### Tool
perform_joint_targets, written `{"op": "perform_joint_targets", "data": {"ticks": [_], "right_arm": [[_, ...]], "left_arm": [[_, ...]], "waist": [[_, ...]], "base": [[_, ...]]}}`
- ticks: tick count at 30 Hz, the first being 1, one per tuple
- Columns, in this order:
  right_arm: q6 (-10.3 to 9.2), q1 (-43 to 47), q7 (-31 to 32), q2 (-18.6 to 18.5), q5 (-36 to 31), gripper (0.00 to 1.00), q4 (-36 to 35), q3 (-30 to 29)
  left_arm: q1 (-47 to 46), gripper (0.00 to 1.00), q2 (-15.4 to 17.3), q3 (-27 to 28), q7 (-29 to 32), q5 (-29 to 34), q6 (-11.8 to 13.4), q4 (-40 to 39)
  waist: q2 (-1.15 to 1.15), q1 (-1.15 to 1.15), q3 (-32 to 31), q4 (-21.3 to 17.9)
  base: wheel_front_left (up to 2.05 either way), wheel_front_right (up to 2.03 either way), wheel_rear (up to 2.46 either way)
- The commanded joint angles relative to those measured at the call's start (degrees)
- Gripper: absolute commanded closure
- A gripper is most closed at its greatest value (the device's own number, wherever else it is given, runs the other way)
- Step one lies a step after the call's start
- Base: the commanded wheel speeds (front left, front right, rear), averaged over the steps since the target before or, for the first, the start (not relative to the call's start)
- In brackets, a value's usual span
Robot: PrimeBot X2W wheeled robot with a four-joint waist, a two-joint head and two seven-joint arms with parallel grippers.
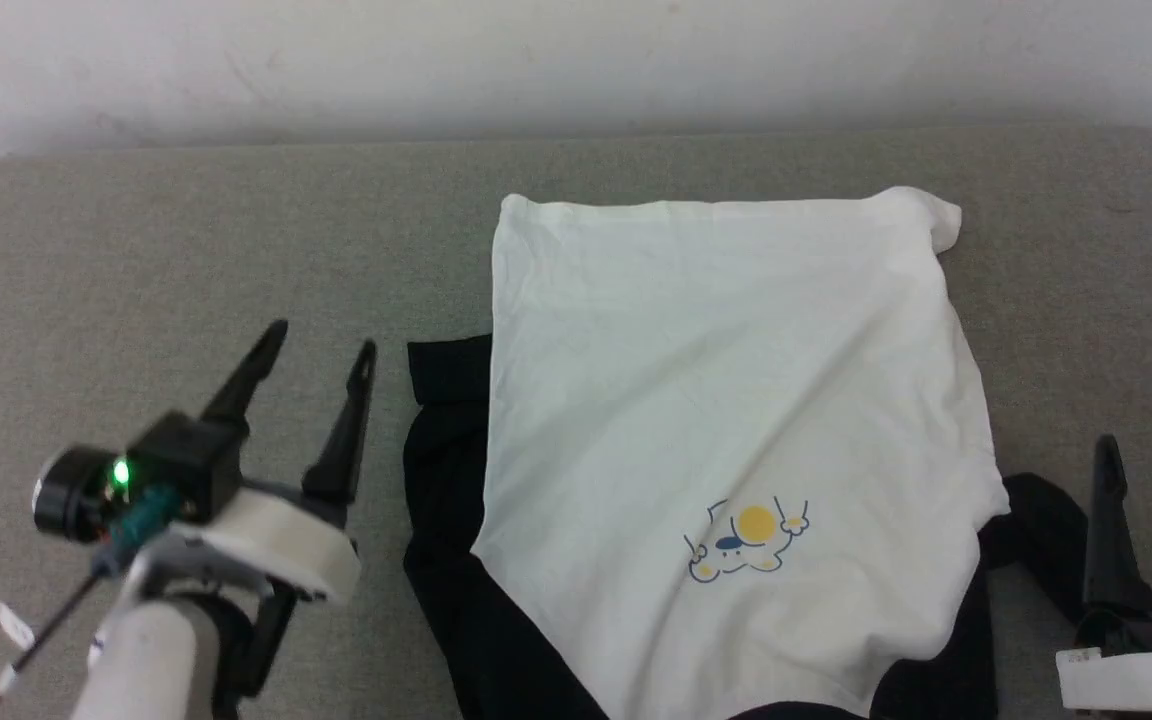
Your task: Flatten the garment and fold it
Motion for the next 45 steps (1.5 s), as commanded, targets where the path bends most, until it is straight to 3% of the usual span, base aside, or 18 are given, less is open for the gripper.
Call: {"op": "perform_joint_targets", "data": {"ticks": [1,9,17,26,35,36,37,38,45], "right_arm": [[-0.04,-1.2,-0.5,0.1,0.4,0.0,-0.1,0.2],[-0.04,-4.3,-0.6,0.1,0.8,0.0,0.5,0.6],[-0.04,-6.2,-0.6,0.1,1.2,0.0,0.7,1.0],[-0.04,-6.5,-0.6,0.1,1.5,0.0,1.0,0.9],[-0.04,-6.9,-0.6,0.1,1.2,0.0,1.9,1.2],[-0.04,-6.9,-0.6,0.1,1.2,0.0,2.0,1.1],[-0.04,-7.0,-0.6,0.1,1.1,0.0,2.1,1.1],[-0.04,-7.0,-0.6,0.1,1.0,0.0,2.2,1.1],[-0.04,-6.5,-0.6,0.1,0.4,0.0,3.2,0.8]], "left_arm": [[-4.1,0.0,1.3,0.2,3.0,-2.0,-0.5,1.3],[-21.4,0.0,8.0,-3.0,20.8,-14.1,-1.4,11.6],[-27.2,0.0,13.1,-9.2,33.7,-23.7,-1.4,18.4],[-27.5,0.0,12.8,-9.1,39.6,-28.7,-1.1,19.6],[-25.1,0.0,11.6,-9.5,45.2,-32.2,1.0,21.3],[-24.8,0.24,11.4,-9.5,45.6,-32.7,1.0,21.4],[-24.6,0.83,11.1,-9.3,45.8,-33.4,1.1,21.4],[-24.4,1.0,10.8,-9.3,45.9,-33.9,1.0,21.4],[-25.6,1.0,10.1,-7.5,37.1,-33.2,0.2,21.7]], "waist": [[0.0,-0.01,3.3,-0.3],[0.0,-0.01,9.1,-1.6],[0.0,-0.01,12.3,-3.2],[0.0,-0.01,13.7,-3.9],[0.0,-0.01,13.9,-4.2],[0.0,-0.01,13.8,-4.2],[0.0,-0.01,13.8,-4.2],[0.0,-0.01,13.7,-4.2],[0.0,-0.01,10.9,-3.8]], "base": [[0.0,0.0,0.0],[0.0,0.0,0.0],[0.0,0.0,0.0],[0.0,0.0,0.0],[0.0,0.0,0.0],[0.0,0.0,0.0],[0.0,0.0,0.0],[0.0,0.0,0.0],[0.0,0.0,0.0]]}}
